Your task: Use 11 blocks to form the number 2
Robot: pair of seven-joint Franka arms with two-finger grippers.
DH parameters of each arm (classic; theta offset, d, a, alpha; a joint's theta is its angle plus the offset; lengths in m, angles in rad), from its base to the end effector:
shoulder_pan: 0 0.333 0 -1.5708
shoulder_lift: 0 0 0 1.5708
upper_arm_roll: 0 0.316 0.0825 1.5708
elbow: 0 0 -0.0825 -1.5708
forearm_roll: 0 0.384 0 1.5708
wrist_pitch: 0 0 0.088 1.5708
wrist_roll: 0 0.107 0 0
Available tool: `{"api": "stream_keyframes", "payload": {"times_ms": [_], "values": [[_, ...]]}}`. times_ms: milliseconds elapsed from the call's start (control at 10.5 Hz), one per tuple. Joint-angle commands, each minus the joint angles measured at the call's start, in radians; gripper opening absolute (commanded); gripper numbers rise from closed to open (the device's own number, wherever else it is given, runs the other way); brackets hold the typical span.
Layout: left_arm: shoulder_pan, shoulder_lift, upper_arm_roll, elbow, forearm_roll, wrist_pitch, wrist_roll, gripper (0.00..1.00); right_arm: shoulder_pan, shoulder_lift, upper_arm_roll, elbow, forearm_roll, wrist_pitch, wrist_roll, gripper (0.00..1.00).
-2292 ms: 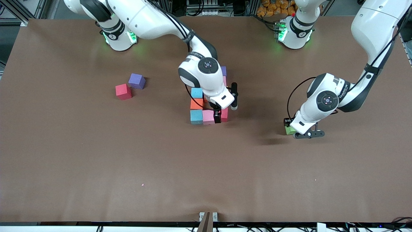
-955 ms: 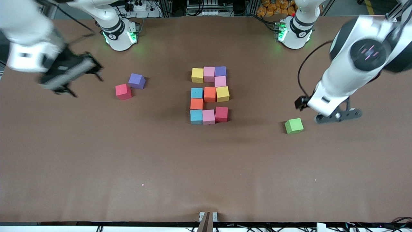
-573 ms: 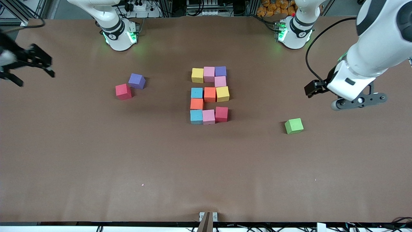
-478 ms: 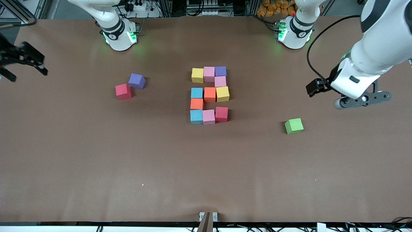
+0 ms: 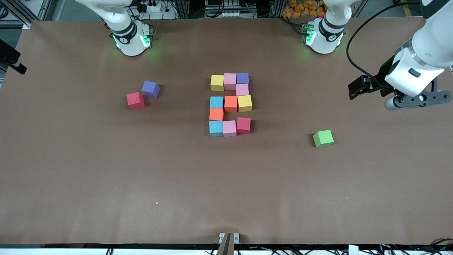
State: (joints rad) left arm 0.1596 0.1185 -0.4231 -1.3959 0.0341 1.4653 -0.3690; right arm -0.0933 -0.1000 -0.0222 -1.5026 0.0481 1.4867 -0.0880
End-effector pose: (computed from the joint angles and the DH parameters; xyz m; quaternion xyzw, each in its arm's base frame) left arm 0.5628 -0.1309 0.6354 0.9983 0.0550 -0.0207 0.0009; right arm 0.5091 -0.0543 0.7022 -0.9987 0.0107 -0.0443 0.0206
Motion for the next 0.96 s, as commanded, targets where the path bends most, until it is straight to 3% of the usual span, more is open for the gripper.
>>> {"api": "stream_keyframes", "payload": {"times_ms": [0, 287, 860], "values": [[-0.130, -0.051, 0.184, -0.025, -0.049, -0.010, 0.089, 1.00, 0.043, 0.028, -0.039, 0.051, -0.016, -0.035, 0.019, 1.00], [-0.176, -0.053, 0.256, -0.026, -0.074, -0.008, 0.133, 1.00, 0.050, 0.029, -0.038, 0.061, -0.016, -0.048, 0.040, 1.00], [-0.198, -0.054, 0.261, -0.028, -0.023, -0.008, 0.194, 1.00, 0.055, 0.029, -0.031, 0.059, -0.013, -0.051, 0.051, 1.00]]}}
